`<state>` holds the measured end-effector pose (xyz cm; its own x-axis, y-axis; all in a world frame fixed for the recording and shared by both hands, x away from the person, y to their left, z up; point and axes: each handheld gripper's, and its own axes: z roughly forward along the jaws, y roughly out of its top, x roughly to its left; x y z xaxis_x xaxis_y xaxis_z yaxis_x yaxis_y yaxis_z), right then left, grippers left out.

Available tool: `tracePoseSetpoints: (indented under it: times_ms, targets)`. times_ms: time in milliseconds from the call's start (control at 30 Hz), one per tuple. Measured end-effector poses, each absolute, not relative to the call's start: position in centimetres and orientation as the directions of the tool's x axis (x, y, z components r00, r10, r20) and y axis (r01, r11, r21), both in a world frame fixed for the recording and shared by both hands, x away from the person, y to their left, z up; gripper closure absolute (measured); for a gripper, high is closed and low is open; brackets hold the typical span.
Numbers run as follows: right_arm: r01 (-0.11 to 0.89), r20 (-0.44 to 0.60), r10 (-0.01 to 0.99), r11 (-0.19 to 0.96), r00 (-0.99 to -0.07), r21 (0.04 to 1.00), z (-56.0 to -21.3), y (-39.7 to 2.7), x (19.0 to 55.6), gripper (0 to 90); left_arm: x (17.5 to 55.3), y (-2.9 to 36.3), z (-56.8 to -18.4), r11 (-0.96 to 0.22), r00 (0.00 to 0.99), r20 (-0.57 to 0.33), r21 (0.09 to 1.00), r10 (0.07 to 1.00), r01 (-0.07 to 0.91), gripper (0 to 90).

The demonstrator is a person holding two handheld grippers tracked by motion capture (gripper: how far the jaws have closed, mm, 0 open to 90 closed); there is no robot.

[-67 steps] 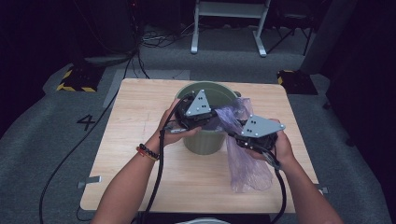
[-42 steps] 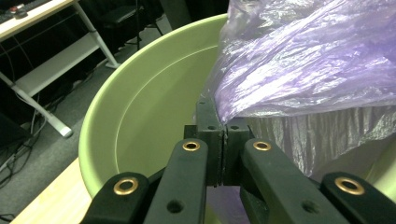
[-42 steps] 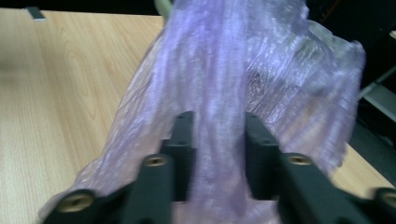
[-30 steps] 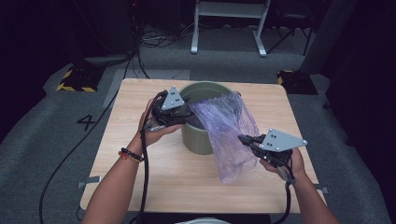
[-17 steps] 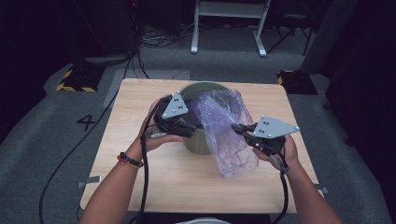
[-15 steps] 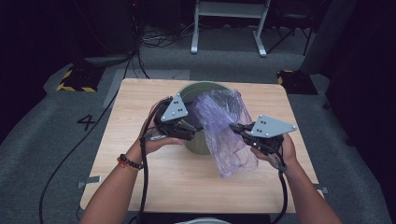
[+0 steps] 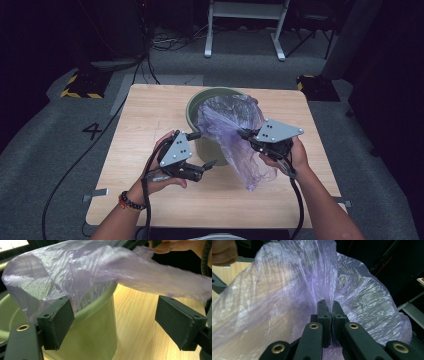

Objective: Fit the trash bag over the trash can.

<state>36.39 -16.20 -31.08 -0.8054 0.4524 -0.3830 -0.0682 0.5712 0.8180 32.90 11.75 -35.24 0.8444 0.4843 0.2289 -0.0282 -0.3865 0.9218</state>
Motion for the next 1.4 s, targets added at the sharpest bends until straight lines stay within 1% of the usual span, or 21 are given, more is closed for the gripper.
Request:
tracePoseSetpoints:
  times_ms: [33,133,233,300,400,467,500,633,733,767,833,867,1000,1033,1067,1100,1167,1233,1300,1400]
  targets:
    - [-0.068,-0.385,0.453,0.574,-0.804,0.816,-31.1,-16.1,36.4,88.5,32.8,11.9,-35.2,-0.385,0.843,0.230,0.922,0.487,-0.030,15.4]
    - [-0.066,-0.388,0.450,0.581,-0.804,0.811,-31.2,-15.8,36.6,88.5,33.3,12.5,-34.9,-0.382,0.811,0.242,0.924,0.533,-0.025,15.8]
    - [-0.067,-0.384,0.449,0.577,-0.807,0.814,-31.2,-15.8,36.6,88.5,34.4,13.7,-34.0,-0.332,0.806,0.195,0.943,0.559,0.002,15.9]
    - [-0.062,-0.381,0.454,0.574,-0.806,0.816,-31.2,-16.0,36.6,88.5,34.9,14.2,-33.4,-0.332,0.798,0.204,0.943,0.567,-0.004,15.8]
    - [-0.055,-0.380,0.472,0.568,-0.796,0.821,-31.1,-16.4,36.7,88.5,34.7,14.4,-32.3,-0.315,0.812,0.200,0.949,0.549,-0.021,15.5]
    - [-0.041,-0.369,0.488,0.559,-0.791,0.828,-31.0,-16.7,36.9,88.5,34.2,13.9,-31.7,-0.335,0.807,0.238,0.941,0.540,-0.053,15.5]
    - [-0.038,-0.366,0.491,0.557,-0.791,0.830,-31.0,-16.7,37.0,88.4,34.1,13.7,-31.5,-0.337,0.813,0.240,0.940,0.530,-0.058,15.5]
    - [-0.045,-0.376,0.476,0.572,-0.795,0.819,-31.1,-16.3,36.9,86.3,34.1,12.2,-30.5,-0.362,0.829,0.263,0.929,0.494,-0.079,15.5]
    - [-0.054,-0.382,0.470,0.573,-0.796,0.818,-31.0,-16.1,36.7,85.4,34.9,11.1,-30.2,-0.393,0.821,0.278,0.917,0.499,-0.071,17.9]
    - [-0.055,-0.383,0.469,0.573,-0.796,0.817,-30.9,-16.1,36.7,85.3,35.2,10.8,-30.2,-0.397,0.825,0.273,0.915,0.495,-0.064,19.9]
    - [-0.057,-0.385,0.472,0.571,-0.793,0.819,-30.9,-16.1,36.7,83.6,35.9,10.5,-30.3,-0.404,0.835,0.264,0.913,0.483,-0.055,29.3]
    - [-0.057,-0.384,0.474,0.570,-0.792,0.820,-30.9,-16.2,36.7,83.6,36.4,10.4,-30.4,-0.413,0.837,0.264,0.909,0.479,-0.051,31.5]
    - [-0.050,-0.377,0.482,0.563,-0.791,0.825,-31.0,-16.5,36.8,83.4,37.8,10.2,-30.9,-0.428,0.840,0.245,0.904,0.484,-0.017,53.3]
    - [-0.049,-0.373,0.482,0.560,-0.793,0.827,-31.0,-16.6,36.8,82.7,38.0,10.2,-31.0,-0.439,0.843,0.251,0.898,0.476,-0.019,60.7]
    - [-0.050,-0.374,0.483,0.559,-0.792,0.827,-30.9,-16.6,36.8,81.8,38.1,10.2,-31.1,-0.450,0.841,0.258,0.893,0.476,-0.020,62.9]
    - [-0.052,-0.375,0.486,0.555,-0.789,0.830,-30.9,-16.7,36.8,80.9,38.3,10.2,-31.2,-0.467,0.833,0.276,0.884,0.480,-0.024,67.4]
    - [-0.054,-0.364,0.488,0.540,-0.793,0.840,-30.9,-16.8,36.8,76.7,38.5,10.2,-31.3,-0.482,0.823,0.295,0.875,0.485,-0.029,74.9]
    - [-0.049,-0.350,0.496,0.522,-0.794,0.851,-31.0,-16.8,36.8,68.3,38.7,10.4,-31.4,-0.481,0.819,0.295,0.877,0.493,-0.026,82.7]
    - [-0.041,-0.328,0.498,0.502,-0.803,0.864,-31.1,-16.9,36.8,63.2,39.0,10.6,-31.6,-0.483,0.815,0.292,0.876,0.500,-0.017,88.5]
    - [-0.053,-0.314,0.479,0.483,-0.820,0.874,-31.2,-17.2,36.6,51.5,39.4,11.0,-32.0,-0.483,0.806,0.284,0.876,0.519,0.002,89.8]
